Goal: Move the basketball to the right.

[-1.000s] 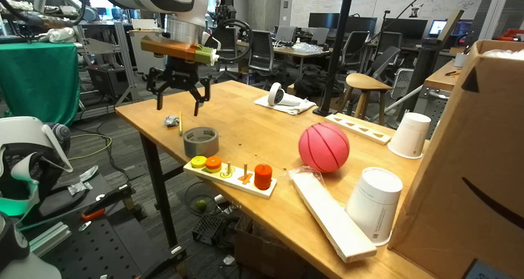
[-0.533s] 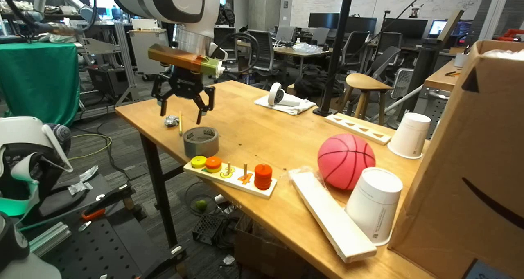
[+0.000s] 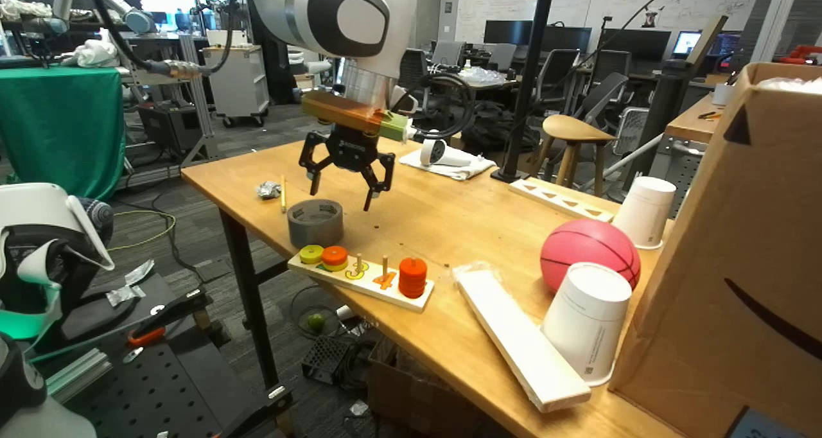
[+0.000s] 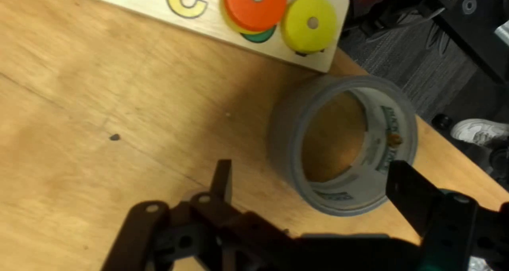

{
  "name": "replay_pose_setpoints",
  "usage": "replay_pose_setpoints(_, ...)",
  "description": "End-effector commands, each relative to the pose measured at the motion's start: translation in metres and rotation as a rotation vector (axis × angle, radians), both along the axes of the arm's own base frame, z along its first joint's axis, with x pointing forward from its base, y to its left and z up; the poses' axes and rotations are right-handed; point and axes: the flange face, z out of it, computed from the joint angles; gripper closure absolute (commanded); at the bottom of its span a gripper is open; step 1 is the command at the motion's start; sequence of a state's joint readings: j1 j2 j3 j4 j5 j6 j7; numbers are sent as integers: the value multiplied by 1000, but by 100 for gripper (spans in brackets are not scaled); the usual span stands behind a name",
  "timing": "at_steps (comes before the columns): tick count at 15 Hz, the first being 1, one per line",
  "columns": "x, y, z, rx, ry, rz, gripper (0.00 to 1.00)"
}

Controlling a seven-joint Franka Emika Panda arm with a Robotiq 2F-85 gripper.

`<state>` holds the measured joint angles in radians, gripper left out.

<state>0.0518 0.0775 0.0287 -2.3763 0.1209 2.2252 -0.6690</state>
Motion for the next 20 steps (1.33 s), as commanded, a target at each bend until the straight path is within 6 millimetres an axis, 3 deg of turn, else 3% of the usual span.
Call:
replay_pose_setpoints(1, 34, -38, 1, -51, -14, -23, 0)
replay_pose_setpoints(4, 49, -68, 1, -142, -6, 26, 0)
replay_pose_setpoints(7, 50, -76, -2, -216, 73, 179, 0)
replay_pose_setpoints(14, 22, -36, -3, -259, 207, 522, 0)
replay_pose_setpoints(20, 29, -20, 0, -456, 262, 771, 0)
